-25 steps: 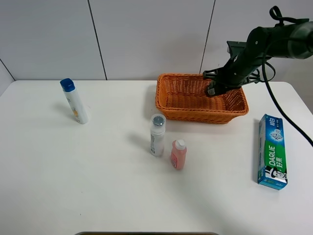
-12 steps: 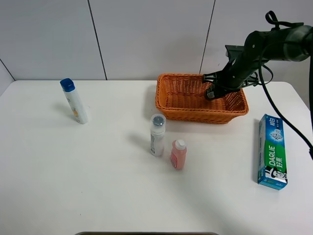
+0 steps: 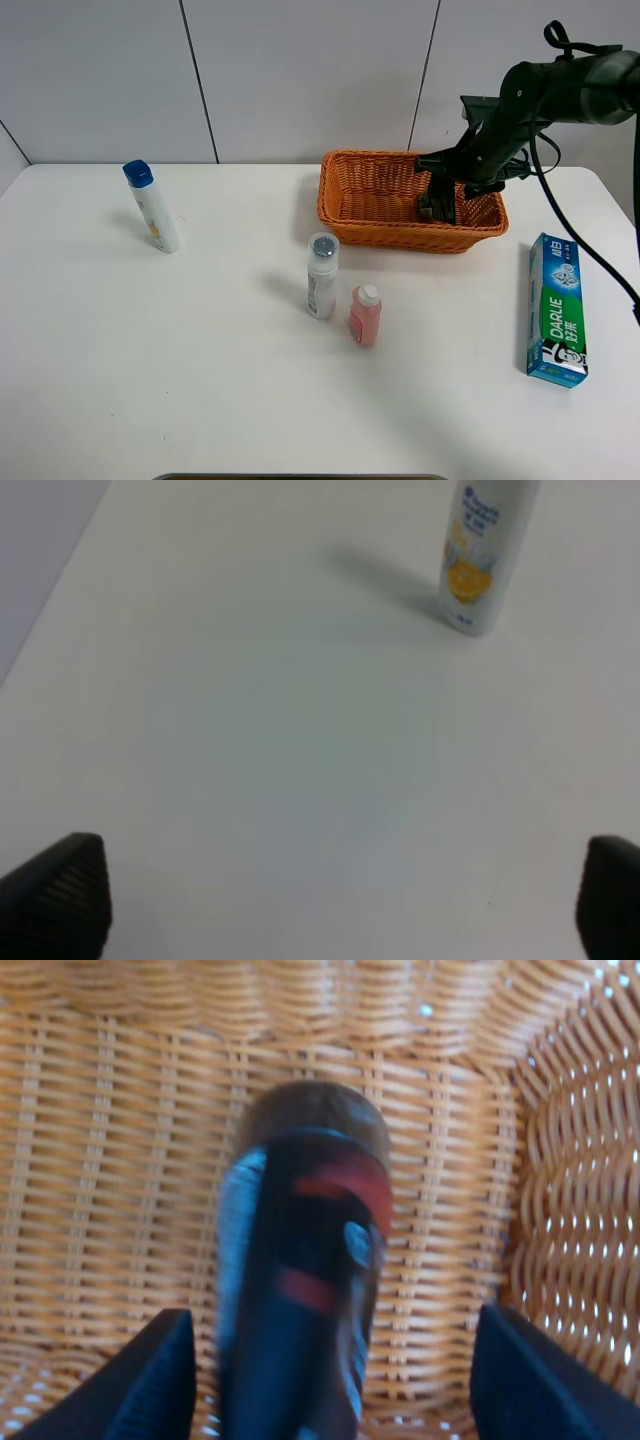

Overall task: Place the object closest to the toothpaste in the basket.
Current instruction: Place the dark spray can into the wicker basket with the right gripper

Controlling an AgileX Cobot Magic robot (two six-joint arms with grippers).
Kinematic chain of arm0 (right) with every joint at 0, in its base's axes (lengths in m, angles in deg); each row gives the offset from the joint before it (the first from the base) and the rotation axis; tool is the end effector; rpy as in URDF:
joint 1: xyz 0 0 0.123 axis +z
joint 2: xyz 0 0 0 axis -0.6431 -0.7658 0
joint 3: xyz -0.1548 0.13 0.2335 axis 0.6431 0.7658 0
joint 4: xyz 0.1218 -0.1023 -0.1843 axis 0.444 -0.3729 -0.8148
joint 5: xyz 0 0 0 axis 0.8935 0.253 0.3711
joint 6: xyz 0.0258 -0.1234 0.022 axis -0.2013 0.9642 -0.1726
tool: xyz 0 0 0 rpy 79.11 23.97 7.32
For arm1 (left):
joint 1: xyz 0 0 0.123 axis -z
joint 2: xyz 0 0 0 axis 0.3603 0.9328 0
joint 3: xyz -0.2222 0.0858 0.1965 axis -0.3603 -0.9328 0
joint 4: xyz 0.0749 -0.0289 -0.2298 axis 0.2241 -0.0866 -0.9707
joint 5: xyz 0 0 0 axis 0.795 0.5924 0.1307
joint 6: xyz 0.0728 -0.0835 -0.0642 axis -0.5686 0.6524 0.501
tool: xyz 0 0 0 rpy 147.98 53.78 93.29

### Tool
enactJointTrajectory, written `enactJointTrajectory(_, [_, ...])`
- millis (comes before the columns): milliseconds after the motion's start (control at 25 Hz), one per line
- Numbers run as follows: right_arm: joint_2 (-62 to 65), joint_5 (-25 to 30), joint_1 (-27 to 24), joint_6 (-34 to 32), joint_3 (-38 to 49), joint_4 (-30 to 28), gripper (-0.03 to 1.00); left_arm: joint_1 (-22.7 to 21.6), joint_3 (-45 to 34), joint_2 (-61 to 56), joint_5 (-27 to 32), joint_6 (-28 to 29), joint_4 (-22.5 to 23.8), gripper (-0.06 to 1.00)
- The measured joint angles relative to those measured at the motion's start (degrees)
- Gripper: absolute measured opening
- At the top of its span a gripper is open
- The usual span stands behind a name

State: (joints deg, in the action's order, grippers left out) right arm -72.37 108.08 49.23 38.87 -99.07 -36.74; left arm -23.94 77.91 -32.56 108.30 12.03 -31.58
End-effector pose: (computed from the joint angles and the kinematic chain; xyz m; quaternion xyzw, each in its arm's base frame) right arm 0.4361 0.0748 0.1783 -0.0213 0.9737 0.0472 0.2217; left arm -0.0044 0.0025 0.2598 -0.0176 0.8479 0.0274 0.5292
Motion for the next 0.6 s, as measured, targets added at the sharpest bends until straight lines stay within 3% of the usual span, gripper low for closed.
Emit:
enactJointTrajectory(280, [5.5, 3.9, 0.0, 0.0, 0.0, 0.0, 0.62, 0.0, 0.0, 0.0, 0.0, 0.0, -0.1, 0.94])
enactJointTrajectory(600, [15.3, 14.1, 0.0, 0.4, 0.0, 0.0, 0.62, 0.0, 0.0, 0.0, 0.0, 0.0, -0.1, 0.94])
